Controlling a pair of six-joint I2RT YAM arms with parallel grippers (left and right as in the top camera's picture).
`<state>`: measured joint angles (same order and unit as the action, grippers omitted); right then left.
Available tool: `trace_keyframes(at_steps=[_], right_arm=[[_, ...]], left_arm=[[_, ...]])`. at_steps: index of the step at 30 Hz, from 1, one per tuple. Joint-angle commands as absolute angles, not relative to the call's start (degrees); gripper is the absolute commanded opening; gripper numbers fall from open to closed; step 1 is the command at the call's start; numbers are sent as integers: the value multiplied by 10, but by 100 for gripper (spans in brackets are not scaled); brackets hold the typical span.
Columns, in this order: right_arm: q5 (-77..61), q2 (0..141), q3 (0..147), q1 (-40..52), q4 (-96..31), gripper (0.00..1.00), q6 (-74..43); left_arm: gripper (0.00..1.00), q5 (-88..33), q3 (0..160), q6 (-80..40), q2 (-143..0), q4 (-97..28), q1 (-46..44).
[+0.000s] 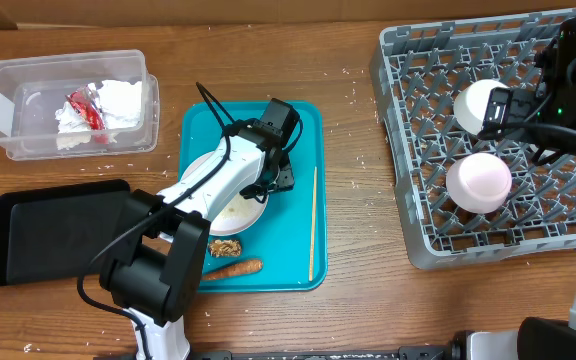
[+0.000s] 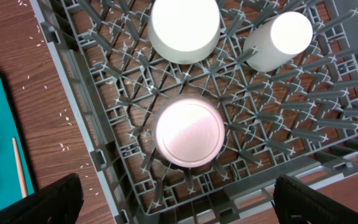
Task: Sort waste into correct bins and load items into the dishwasher
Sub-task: 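Lower the left gripper onto the white plate rim and grasp it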
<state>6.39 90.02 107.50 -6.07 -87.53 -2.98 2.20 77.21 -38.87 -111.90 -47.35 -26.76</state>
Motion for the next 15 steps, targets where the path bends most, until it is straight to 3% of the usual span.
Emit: trace_keyframes(at_steps=[1,15], right_arm=[[68,898,1080,-62,-873,100,-29],[68,898,1079,-62,-873,100,-29]], left_arm=[[52,15,769,-390,-1125,-479,-267],[51,15,769,-385,-1125,-494,-267]])
